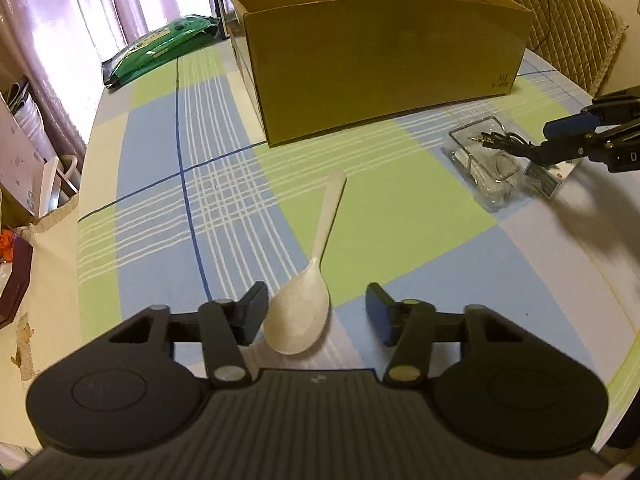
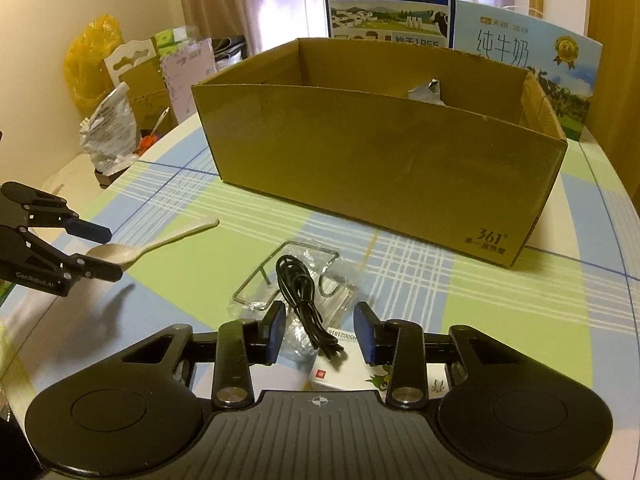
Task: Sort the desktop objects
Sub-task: 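Grasp the white plastic spoon with the left tool while the right tool grasps the black cable, then lift the spoon with the left tool while the right tool lifts the black cable, then carry the spoon over the box with the left tool while the right tool carries the cable there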
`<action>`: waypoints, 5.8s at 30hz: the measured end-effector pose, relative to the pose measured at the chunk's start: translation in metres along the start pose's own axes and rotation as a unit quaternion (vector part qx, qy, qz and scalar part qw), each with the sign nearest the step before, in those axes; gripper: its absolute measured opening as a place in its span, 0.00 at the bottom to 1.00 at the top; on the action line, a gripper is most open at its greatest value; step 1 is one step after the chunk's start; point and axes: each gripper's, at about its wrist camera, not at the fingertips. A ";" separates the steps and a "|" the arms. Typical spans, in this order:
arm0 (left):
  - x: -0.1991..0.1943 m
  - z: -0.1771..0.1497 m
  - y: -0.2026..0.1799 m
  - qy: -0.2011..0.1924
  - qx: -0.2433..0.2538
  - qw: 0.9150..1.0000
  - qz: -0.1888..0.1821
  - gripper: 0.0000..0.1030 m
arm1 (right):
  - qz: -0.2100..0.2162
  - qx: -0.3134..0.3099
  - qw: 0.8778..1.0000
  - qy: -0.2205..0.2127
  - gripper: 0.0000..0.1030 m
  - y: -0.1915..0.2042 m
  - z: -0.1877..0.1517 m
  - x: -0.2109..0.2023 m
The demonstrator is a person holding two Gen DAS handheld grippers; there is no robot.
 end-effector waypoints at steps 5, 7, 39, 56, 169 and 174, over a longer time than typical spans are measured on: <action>0.002 -0.001 -0.002 0.013 0.002 1.000 0.012 0.29 | 0.001 -0.008 1.000 0.002 0.25 0.002 0.000 0.000; 0.002 -0.002 -0.003 0.016 -0.001 1.000 0.008 0.25 | 0.001 -0.010 1.000 0.004 0.23 0.003 0.000 0.002; 0.012 -0.001 -0.004 0.021 -0.112 0.993 0.022 0.38 | -0.012 -0.080 0.997 0.021 0.22 0.021 0.005 0.016; 0.010 -0.005 -0.005 0.008 -0.161 0.987 0.025 0.39 | -0.003 -0.049 0.999 0.008 0.09 0.021 0.011 0.010; -0.034 0.133 -0.099 -0.183 -0.087 0.979 -0.005 0.27 | -0.072 0.080 0.979 -0.173 0.09 -0.063 0.097 -0.037; -0.028 0.145 -0.100 -0.184 -0.087 0.979 -0.007 0.27 | -0.076 0.082 0.978 -0.174 0.09 -0.072 0.104 -0.030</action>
Point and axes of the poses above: each gripper's, at about its wrist camera, not at the fingertips, and x roughly the way its jaws point, y to its left, z to its top, and after that the axes turned 13 degrees about -x, right-handed
